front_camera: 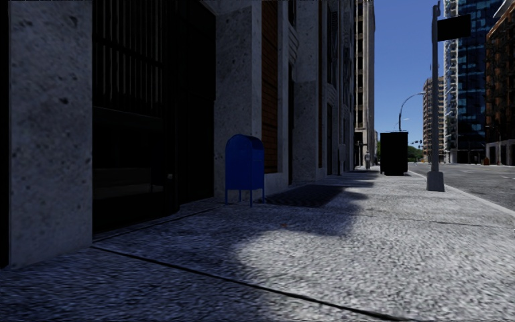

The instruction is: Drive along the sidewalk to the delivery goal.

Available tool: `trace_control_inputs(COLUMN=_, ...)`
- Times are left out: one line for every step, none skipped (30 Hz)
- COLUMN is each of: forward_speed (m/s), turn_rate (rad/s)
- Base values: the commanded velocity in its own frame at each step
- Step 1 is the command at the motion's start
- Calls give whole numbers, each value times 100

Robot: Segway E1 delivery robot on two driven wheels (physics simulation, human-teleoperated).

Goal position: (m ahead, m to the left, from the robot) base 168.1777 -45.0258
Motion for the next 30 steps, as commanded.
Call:
trace_control_inputs(forward_speed=200, turn_rate=-47)
trace_control_inputs(forward_speed=200, turn_rate=-47)
trace_control_inputs(forward_speed=200, turn_rate=-47)
trace_control_inputs(forward_speed=200, turn_rate=-47)
trace_control_inputs(forward_speed=200, turn_rate=-47)
trace_control_inputs(forward_speed=200, turn_rate=-47)
trace_control_inputs(forward_speed=200, turn_rate=-47)
trace_control_inputs(forward_speed=200, turn_rate=-47)
trace_control_inputs(forward_speed=200, turn_rate=-47)
trace_control_inputs(forward_speed=200, turn_rate=-47)
trace_control_inputs(forward_speed=200, turn_rate=-47)
trace_control_inputs(forward_speed=200, turn_rate=-47)
trace_control_inputs(forward_speed=200, turn_rate=-47)
trace_control_inputs(forward_speed=200, turn_rate=-47)
trace_control_inputs(forward_speed=200, turn_rate=-47)
trace_control_inputs(forward_speed=200, turn_rate=-47)
trace_control_inputs(forward_speed=200, turn_rate=-47)
trace_control_inputs(forward_speed=199, turn_rate=-47)
trace_control_inputs(forward_speed=199, turn_rate=-47)
trace_control_inputs(forward_speed=199, turn_rate=-47)
trace_control_inputs(forward_speed=199, turn_rate=-47)
trace_control_inputs(forward_speed=199, turn_rate=-47)
trace_control_inputs(forward_speed=199, turn_rate=-47)
trace_control_inputs(forward_speed=199, turn_rate=-47)
trace_control_inputs(forward_speed=199, turn_rate=-47)
trace_control_inputs(forward_speed=199, turn_rate=-47)
trace_control_inputs(forward_speed=199, turn_rate=-47)
trace_control_inputs(forward_speed=199, turn_rate=-47)
trace_control_inputs(forward_speed=199, turn_rate=-47)
trace_control_inputs(forward_speed=199, turn_rate=-47)
